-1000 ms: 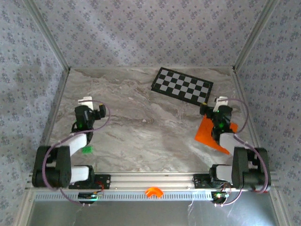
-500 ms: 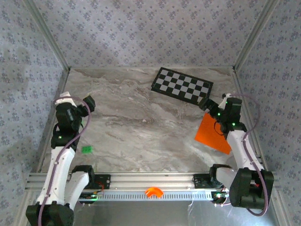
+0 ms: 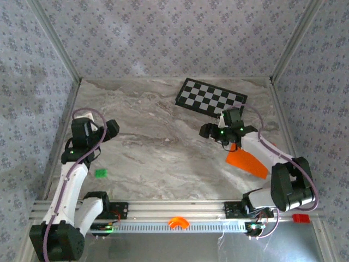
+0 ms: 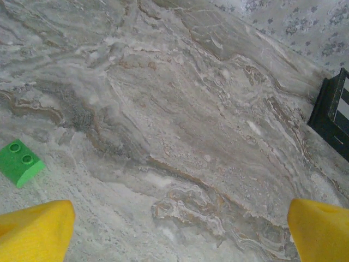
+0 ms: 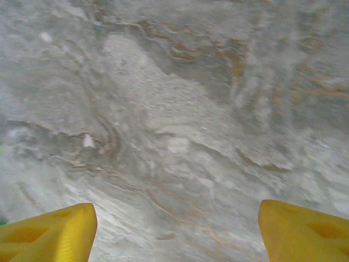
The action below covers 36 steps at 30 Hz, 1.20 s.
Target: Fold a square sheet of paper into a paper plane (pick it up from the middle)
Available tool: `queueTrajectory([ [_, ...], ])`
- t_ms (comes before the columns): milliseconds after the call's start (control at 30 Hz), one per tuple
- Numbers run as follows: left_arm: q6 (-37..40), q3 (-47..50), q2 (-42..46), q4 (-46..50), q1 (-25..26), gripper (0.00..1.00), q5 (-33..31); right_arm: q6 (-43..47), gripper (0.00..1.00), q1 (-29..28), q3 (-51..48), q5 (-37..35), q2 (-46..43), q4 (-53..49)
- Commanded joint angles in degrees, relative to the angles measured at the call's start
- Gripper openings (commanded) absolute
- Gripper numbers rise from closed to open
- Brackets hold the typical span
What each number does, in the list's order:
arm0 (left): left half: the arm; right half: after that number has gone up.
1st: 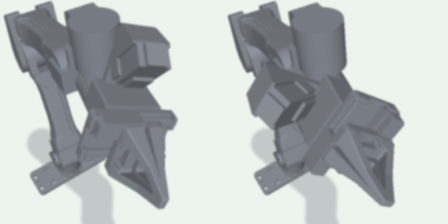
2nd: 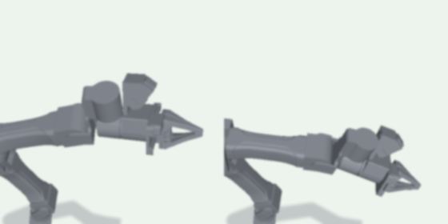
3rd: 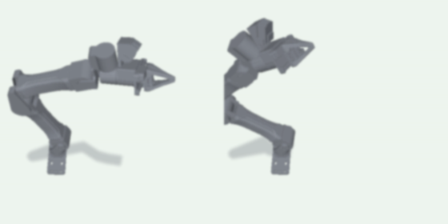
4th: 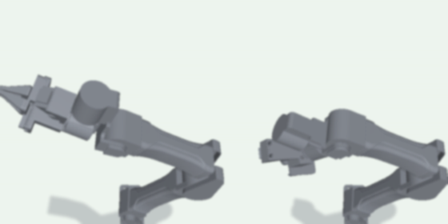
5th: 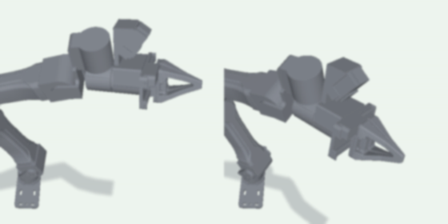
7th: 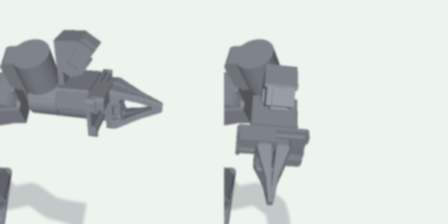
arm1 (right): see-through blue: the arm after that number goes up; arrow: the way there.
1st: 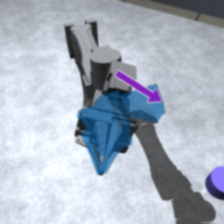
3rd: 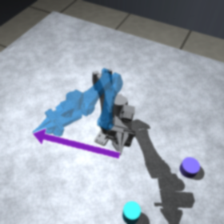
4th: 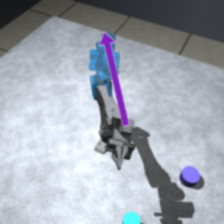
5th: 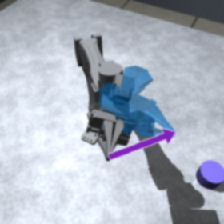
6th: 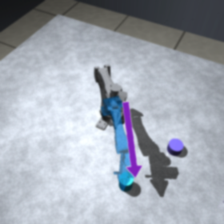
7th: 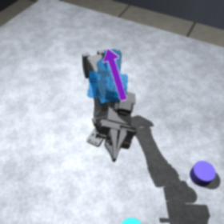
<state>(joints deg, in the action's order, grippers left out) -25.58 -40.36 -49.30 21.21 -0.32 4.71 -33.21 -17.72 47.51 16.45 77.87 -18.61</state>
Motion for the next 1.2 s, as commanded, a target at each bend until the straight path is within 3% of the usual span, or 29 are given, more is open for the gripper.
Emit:
queueTrajectory([
  [0, -0.6, -1.6, 0.3, -0.2, 0.1, 1.00, 2.6, -2.3, 0.81, 4.4, -0.3, -11.9, -2.6, -10.3],
  [233, -0.5, -3.2, -4.1, 0.1, 0.1, 1.00, 9.6, -3.5, 0.79, 19.5, -9.4, -6.2, -6.5, -7.9],
  [567, -0.5, -7.8, -12.6, 4.7, 0.2, 1.00, 14.2, -3.3, 0.78, 21.7, -10.7, -4.7, 3.9, -5.2],
  [867, -1.6, -5.6, -13.6, 3.5, 0.2, 1.00, 16.8, -5.2, 0.77, 8.5, -6.4, -4.2, 9.2, -6.2],
  [1167, -2.5, -4.5, -12.3, 5.9, 0.2, 1.00, 17.4, -23.8, 0.77, -14.7, -5.1, -7.4, 13.1, 2.1],
])
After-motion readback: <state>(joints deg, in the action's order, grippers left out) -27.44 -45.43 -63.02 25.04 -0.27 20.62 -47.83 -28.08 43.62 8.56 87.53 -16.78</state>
